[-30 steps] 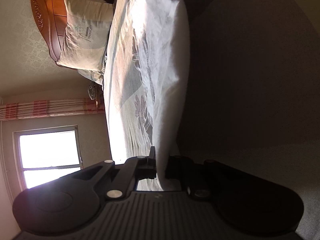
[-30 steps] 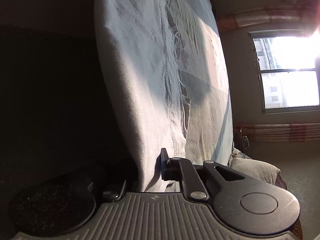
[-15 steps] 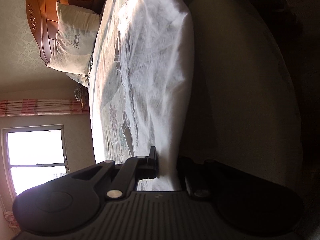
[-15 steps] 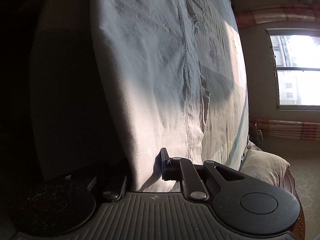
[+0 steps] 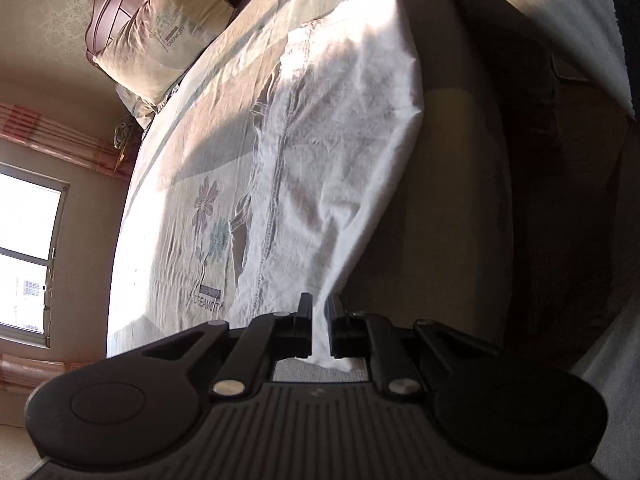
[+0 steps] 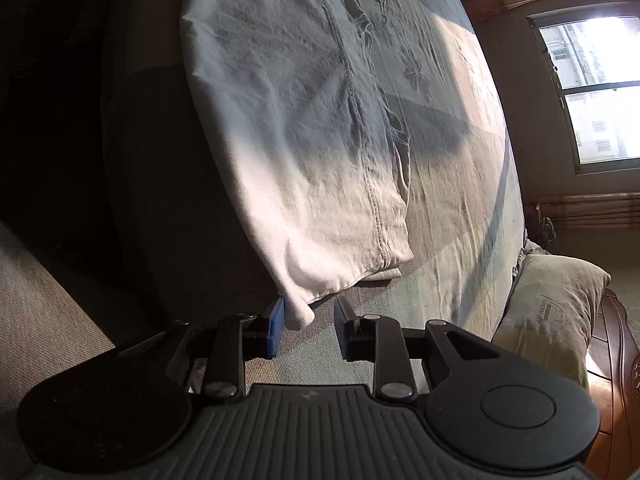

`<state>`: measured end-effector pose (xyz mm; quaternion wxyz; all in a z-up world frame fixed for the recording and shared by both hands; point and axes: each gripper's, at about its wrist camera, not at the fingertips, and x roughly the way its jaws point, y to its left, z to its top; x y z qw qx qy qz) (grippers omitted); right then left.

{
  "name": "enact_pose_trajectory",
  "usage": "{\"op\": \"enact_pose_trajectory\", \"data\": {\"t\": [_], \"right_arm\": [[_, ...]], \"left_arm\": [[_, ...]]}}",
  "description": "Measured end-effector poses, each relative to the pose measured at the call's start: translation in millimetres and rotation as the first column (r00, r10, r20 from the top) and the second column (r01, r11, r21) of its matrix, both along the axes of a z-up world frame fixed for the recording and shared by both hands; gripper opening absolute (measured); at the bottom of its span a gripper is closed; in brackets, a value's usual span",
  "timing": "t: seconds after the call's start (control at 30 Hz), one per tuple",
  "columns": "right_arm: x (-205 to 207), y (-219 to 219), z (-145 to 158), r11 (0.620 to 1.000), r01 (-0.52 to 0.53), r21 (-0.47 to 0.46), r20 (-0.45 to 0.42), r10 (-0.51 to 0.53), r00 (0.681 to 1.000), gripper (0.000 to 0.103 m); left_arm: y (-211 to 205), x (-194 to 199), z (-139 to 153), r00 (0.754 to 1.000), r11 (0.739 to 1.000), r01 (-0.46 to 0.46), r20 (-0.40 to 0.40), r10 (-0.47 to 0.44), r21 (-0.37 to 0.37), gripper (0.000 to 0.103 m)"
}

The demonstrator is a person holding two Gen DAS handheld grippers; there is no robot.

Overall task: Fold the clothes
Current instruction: 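Open both grippers and release the folded edge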

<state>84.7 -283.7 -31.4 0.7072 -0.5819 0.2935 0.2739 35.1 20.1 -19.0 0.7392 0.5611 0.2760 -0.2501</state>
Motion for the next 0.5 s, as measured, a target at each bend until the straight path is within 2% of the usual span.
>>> {"op": "enact_pose_trajectory", "data": {"t": [0.07, 0.13, 0.17, 0.27, 0.33, 0.43, 0.5], "right_arm": [[16, -7, 17, 0.998, 0.026, 0.052, -0.014, -0.026, 1.000, 0.034], [45, -9, 35, 0.984, 0.071, 0.161, -0.026, -0.068, 0.997, 0.037], [52, -8, 39, 0.972, 0.100, 0.211, -0.036, -0.095, 0.995, 0.038], [54, -3, 34, 0.918, 0.203, 0.341, -0.083, -0.186, 0.979, 0.042], [60, 4, 15, 0.874, 0.284, 0.395, -0.155, -0.242, 0.958, 0.042], [71, 8, -21, 0.787, 0.417, 0.455, -0.312, -0.298, 0.902, 0.042], [78, 5, -44, 0.740, 0.492, 0.459, -0.388, -0.331, 0.860, 0.042]], "left_arm": [[0, 13, 16, 0.998, 0.997, -0.039, 0.045, 0.042, -0.070, 0.010], [0, 26, 26, 0.994, 0.986, -0.073, 0.065, 0.084, -0.147, 0.010], [-1, 31, 23, 0.993, 0.977, -0.103, 0.038, 0.112, -0.185, 0.010], [-2, 47, 15, 0.980, 0.937, -0.200, -0.061, 0.190, -0.288, 0.023], [-2, 57, -1, 0.960, 0.900, -0.275, -0.147, 0.238, -0.339, 0.023], [18, 38, -32, 0.891, 0.807, -0.436, -0.317, 0.325, -0.399, 0.023], [30, 30, -52, 0.828, 0.737, -0.538, -0.419, 0.372, -0.410, 0.023]]}}
